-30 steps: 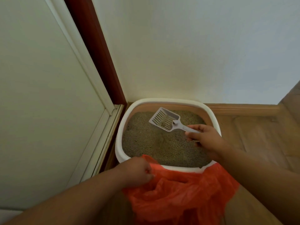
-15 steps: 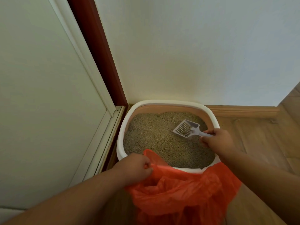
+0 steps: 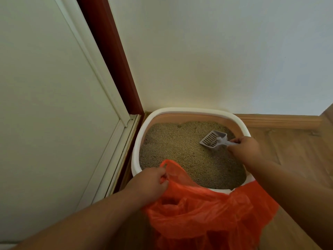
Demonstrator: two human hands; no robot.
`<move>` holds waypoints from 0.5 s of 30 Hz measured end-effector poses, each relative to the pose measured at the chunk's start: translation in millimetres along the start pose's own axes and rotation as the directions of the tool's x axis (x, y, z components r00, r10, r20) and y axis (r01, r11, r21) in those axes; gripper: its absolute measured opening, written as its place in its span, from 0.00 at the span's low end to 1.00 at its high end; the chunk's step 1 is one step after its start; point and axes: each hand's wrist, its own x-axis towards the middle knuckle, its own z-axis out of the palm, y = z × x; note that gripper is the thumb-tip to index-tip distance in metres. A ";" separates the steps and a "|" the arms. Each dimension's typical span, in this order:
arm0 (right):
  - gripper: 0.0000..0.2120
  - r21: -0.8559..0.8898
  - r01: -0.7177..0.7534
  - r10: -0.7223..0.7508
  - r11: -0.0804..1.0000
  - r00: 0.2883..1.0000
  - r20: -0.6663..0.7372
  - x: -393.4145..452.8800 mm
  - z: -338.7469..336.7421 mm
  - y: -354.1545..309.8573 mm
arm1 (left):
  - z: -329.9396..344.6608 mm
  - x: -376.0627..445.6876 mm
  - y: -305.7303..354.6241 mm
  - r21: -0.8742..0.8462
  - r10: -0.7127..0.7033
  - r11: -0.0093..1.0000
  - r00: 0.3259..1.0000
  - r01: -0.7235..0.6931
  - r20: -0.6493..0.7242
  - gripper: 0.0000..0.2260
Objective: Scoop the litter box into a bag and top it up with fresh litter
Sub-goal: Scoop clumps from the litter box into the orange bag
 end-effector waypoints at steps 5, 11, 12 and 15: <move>0.09 -0.024 0.016 -0.015 1.000 0.998 0.058 23.1 8.5 -8.0 | 4.1 4.2 -3.8 -0.023 0.005 1.000 1.000 -0.005 0.008 0.07; 0.06 -0.079 0.070 -0.065 0.994 0.996 0.060 51.7 18.6 -33.2 | 8.4 14.8 -11.3 -0.075 0.001 0.997 0.999 -0.005 -0.042 0.07; 0.06 -0.080 0.066 -0.061 0.995 0.996 0.062 57.8 20.5 -36.4 | 9.5 16.4 -12.7 -0.085 -0.001 0.996 0.999 -0.003 -0.045 0.07; 0.06 -0.035 0.022 -0.019 0.999 0.996 0.088 75.4 28.9 -39.9 | 11.6 19.4 -17.3 -0.105 -0.013 0.994 0.999 0.009 -0.039 0.06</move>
